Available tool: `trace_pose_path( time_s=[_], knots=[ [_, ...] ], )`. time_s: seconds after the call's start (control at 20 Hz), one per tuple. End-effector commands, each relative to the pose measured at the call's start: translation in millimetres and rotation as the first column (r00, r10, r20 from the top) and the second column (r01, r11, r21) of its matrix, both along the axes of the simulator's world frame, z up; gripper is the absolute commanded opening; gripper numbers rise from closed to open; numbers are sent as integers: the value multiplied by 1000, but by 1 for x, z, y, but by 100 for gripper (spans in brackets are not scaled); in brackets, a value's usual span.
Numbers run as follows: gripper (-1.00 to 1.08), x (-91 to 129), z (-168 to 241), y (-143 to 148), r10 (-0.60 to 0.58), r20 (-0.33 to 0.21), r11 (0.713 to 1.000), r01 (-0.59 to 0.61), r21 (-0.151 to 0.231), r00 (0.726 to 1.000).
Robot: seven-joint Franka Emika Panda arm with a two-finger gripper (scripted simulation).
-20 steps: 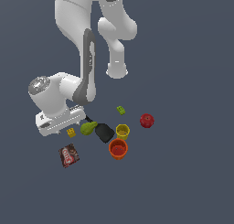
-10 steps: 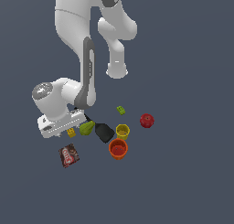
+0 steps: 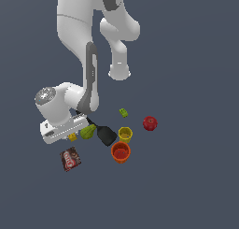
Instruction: Pick up a designated object from a clutter of objects.
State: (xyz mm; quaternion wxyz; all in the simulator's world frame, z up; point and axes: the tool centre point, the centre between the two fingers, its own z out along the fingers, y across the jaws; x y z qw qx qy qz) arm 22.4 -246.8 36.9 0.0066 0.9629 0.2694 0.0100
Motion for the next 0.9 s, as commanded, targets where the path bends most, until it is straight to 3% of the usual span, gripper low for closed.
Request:
trace_pose_path(
  time_s=[0.0,0.3,0.35,0.85],
  knots=[
    [-100,-8,-15,1,-3,-23,1000,3,7,1000],
    [-100,-8,-15,1,-3,-23,1000,3,7,1000],
    [-100,1,0,-2,-3,3,1000,3,-2,1000],
    [-100,-2,22,12,-3,2,1000,3,-1,1000]
  ],
)
